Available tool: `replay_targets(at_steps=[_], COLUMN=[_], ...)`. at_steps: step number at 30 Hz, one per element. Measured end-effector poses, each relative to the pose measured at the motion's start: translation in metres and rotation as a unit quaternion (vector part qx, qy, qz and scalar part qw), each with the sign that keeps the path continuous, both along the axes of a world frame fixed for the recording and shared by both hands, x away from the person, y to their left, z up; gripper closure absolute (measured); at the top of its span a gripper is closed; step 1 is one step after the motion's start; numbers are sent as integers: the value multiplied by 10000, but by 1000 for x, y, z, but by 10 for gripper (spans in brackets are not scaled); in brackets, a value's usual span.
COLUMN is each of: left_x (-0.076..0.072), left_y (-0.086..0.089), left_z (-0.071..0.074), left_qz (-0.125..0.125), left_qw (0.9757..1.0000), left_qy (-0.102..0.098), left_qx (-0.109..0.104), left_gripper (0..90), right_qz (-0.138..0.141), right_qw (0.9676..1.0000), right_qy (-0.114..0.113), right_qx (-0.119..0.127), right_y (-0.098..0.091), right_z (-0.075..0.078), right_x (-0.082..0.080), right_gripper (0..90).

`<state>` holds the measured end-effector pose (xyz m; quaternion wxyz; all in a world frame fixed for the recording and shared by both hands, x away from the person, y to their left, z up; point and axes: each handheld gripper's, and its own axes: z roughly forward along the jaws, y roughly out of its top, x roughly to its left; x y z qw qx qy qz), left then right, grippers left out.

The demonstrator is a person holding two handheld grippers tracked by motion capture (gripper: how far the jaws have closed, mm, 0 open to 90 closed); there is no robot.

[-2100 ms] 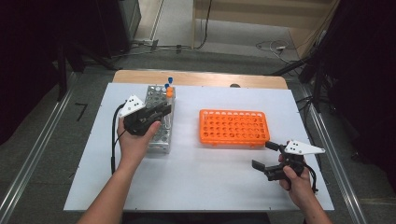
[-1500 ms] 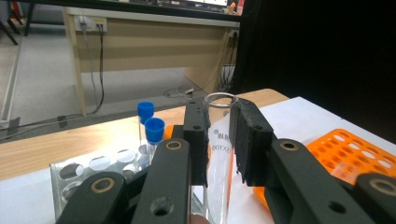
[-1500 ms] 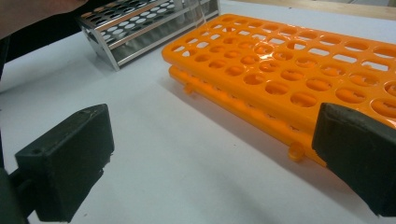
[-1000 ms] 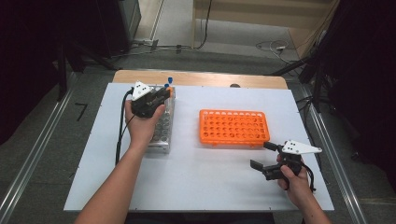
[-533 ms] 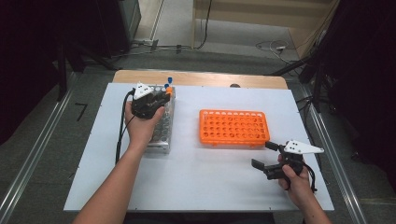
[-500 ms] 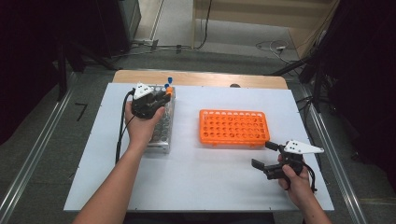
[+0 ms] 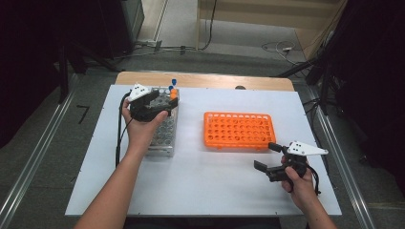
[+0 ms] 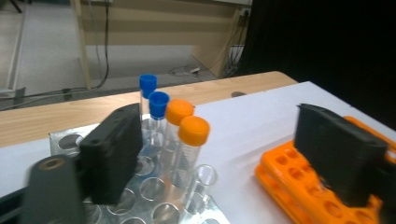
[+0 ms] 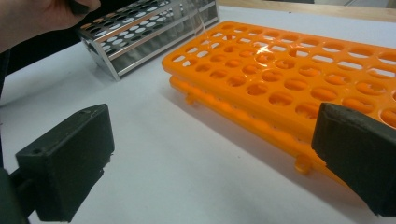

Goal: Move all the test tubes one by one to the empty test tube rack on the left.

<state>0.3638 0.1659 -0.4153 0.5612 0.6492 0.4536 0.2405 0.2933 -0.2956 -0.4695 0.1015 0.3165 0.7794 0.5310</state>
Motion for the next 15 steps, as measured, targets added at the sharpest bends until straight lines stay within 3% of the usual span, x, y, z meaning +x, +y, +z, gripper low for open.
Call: replay_targets(at_steps=[5, 15], left_x=[-15, -51], left_y=[2, -3], left_z=[4, -5], left_qz=[-340, -842], left_qw=[9994, 9963], left_qy=[18, -18], left_qx=[-51, -153], left_gripper=[12, 0], right_qz=[46, 207], right_qw=[10000, 9997], right_qy=[-21, -80], right_qx=[-7, -83], right_y=[12, 43], right_z=[3, 10], right_x=[5, 14], right_gripper=[0, 0])
